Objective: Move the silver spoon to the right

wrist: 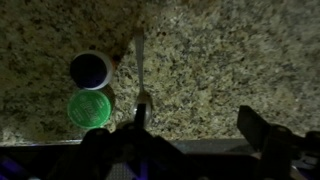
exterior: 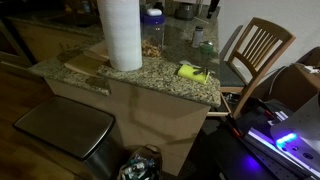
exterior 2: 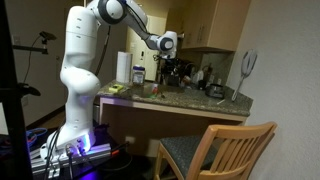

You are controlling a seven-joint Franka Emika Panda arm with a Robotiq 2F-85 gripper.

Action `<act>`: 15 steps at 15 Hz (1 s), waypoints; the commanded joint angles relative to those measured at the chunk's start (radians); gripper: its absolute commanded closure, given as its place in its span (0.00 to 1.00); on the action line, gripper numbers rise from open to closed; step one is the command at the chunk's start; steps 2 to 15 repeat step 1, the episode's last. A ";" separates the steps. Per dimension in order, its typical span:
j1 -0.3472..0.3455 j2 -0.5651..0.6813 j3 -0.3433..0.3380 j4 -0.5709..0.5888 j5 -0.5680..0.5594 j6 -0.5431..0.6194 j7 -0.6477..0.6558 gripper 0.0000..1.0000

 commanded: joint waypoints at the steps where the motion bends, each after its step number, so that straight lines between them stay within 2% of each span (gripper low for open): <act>1: -0.017 -0.042 0.020 -0.001 0.011 -0.002 -0.005 0.02; 15: -0.017 -0.042 0.020 -0.001 0.011 -0.002 -0.005 0.02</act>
